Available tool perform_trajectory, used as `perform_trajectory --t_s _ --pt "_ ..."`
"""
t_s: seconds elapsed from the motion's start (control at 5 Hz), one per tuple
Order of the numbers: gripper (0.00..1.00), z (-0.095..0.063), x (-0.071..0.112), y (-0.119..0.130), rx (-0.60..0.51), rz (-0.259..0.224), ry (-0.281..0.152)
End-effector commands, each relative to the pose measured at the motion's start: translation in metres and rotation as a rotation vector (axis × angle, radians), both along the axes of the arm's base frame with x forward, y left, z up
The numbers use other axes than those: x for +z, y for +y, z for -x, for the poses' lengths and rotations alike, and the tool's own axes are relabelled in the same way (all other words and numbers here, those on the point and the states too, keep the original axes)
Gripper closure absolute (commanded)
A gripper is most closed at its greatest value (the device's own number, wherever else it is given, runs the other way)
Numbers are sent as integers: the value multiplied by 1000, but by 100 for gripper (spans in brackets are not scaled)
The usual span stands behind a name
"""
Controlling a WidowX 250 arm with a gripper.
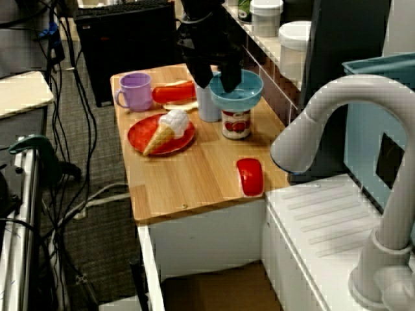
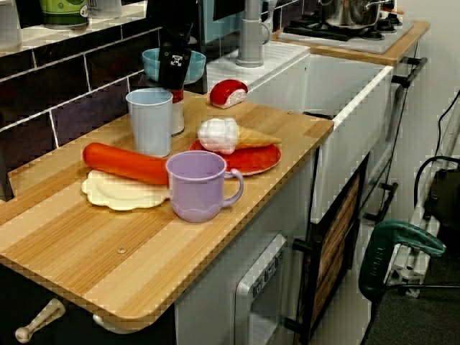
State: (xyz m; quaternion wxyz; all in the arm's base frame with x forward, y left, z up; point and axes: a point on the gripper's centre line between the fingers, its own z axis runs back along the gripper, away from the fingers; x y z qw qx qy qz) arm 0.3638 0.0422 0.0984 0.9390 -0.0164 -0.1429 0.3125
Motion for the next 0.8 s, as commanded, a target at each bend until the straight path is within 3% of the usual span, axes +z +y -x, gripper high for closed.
perform_trajectory --t_s 0.0,0.6 --pt "0 -2 13 9 14 8 -27" --pt "0 2 33 11 22 74 -25"
